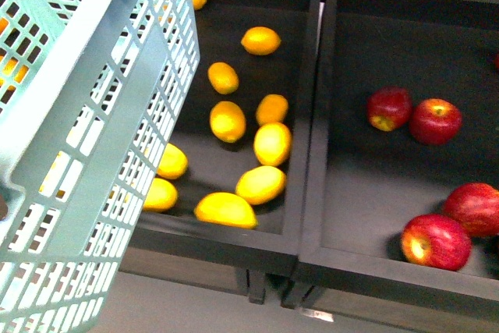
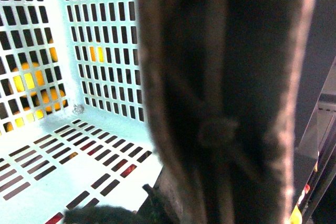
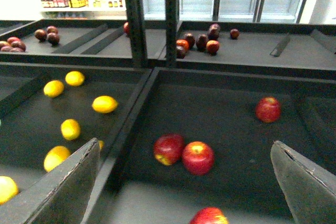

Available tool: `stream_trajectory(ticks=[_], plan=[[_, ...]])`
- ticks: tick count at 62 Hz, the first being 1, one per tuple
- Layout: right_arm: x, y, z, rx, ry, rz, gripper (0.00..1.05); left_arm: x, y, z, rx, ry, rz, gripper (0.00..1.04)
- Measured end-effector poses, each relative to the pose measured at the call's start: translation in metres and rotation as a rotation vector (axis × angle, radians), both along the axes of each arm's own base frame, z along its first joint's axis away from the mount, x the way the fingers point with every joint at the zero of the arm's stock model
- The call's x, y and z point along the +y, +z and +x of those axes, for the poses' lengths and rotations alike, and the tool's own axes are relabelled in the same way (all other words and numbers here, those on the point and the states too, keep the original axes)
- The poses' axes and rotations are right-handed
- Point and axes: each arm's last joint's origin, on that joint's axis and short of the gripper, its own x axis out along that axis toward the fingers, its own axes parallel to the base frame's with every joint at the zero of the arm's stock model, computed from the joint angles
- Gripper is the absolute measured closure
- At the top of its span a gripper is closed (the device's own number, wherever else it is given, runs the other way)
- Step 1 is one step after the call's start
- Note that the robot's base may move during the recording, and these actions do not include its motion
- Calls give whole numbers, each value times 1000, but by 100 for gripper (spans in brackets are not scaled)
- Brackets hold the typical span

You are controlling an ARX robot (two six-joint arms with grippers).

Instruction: Pick lemon and mango into basket

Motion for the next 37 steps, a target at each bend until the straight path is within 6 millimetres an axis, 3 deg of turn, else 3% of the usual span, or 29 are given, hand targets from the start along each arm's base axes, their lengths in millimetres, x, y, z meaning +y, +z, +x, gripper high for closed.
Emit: stream_trajectory(ticks=[37], plan=[[0,0,0,0,1,0,9,0,0,0,-1,2,2,100]])
